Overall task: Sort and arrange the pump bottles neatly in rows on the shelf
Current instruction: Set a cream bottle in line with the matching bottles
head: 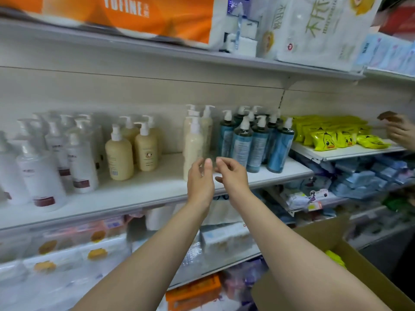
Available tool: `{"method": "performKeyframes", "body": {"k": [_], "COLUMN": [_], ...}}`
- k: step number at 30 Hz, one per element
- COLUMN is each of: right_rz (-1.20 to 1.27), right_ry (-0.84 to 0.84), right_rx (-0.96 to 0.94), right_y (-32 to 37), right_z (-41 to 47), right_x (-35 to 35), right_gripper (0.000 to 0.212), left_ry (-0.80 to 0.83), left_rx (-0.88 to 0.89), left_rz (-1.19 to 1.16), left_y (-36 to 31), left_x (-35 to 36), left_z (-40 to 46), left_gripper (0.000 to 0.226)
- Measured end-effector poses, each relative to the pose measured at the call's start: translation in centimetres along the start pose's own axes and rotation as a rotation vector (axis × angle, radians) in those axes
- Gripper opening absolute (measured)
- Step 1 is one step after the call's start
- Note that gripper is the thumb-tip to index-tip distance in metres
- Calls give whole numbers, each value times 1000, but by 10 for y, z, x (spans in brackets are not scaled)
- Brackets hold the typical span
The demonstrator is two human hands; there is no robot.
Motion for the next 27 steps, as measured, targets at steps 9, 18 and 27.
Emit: {"method": "performKeyframes", "body": {"k": [9, 18, 27], "right_rz": [-11, -39, -23], "right_ry": [81, 192, 206], "right_rx": [34, 42, 84], "right_y": [-8, -10, -5], "right_z": [23, 41, 70], "right_x": [-41, 12, 37], "right_gripper": [14, 43, 48], "left_ry": [-185, -221, -66], "left_rx": [-19, -22, -14], "left_rz": [40, 107, 26], "left_y": [13, 28, 38], "left_x": [31, -5, -10], "left_z": [1, 44, 84], "left_gripper": [53, 63, 73]}}
Point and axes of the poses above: each hand's wrist, its own z-axis towards the middle knuckle, its own x-axis out of the palm, y = z × x, the point moved 1 cm from there along z, towards the middle knuckle, and after that the axes turned 7 degrees about x, right-handed, at the moved point
